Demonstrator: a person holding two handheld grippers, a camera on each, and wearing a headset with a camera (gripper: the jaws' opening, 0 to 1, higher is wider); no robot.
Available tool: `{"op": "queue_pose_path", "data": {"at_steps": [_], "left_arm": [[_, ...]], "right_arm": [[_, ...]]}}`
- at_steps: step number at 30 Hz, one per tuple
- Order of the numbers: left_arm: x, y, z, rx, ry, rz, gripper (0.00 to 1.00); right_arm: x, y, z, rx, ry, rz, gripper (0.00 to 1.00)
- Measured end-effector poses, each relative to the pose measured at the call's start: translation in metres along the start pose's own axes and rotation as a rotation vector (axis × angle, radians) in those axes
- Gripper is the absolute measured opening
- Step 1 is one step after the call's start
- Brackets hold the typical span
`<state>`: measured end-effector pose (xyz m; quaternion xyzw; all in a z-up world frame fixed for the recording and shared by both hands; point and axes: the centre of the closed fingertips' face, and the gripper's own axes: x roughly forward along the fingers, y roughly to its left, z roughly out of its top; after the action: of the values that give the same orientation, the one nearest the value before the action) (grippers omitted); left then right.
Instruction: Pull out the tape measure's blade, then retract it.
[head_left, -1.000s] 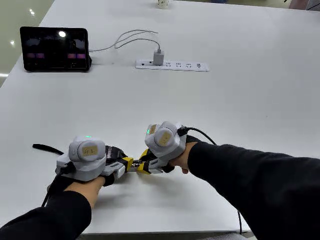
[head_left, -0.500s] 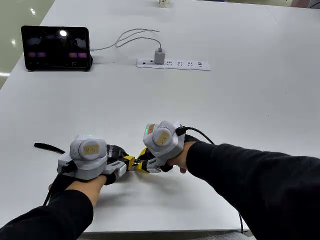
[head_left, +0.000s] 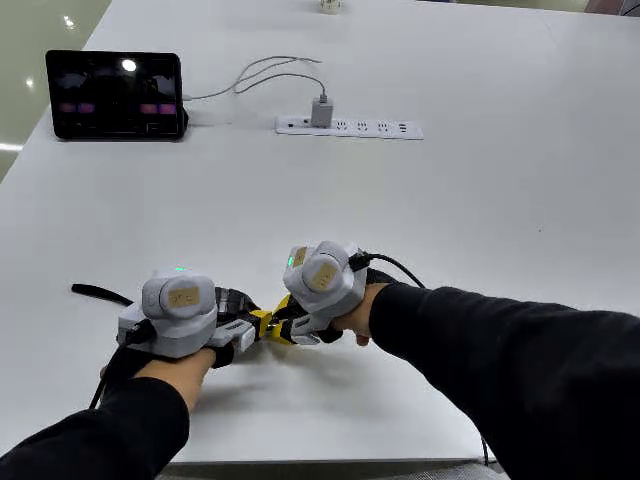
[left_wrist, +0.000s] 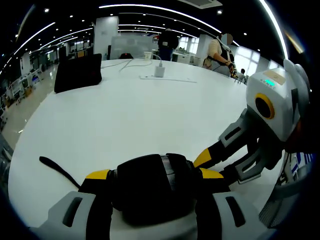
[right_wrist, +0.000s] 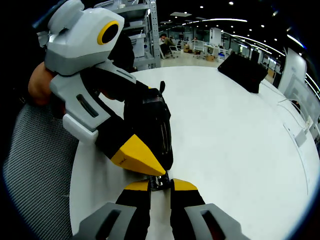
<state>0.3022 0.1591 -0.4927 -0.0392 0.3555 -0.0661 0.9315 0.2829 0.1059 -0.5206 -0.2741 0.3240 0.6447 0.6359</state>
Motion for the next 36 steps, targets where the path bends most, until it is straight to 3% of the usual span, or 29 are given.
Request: {"op": "queue_pose_path", "data": {"at_steps": [13,23,36], "left_arm": [[0.0,-0.001,0.0,-0.002,-0.004,-0.003,0.63],[0.0,-0.001,0.0,0.003,-0.011,-0.001,0.65],[-0.004,-0.002,0.002,0.029,-0.008,-0.035,0.64]], "right_arm": [[0.0,0.0,-0.001,0.009,0.0,-0.005,0.12],[0.002,0.001,0.0,0.022,-0.005,-0.045,0.13],[-0.011,0.002,-0.003,0.059,-0.023,-0.081,0.12]]}}
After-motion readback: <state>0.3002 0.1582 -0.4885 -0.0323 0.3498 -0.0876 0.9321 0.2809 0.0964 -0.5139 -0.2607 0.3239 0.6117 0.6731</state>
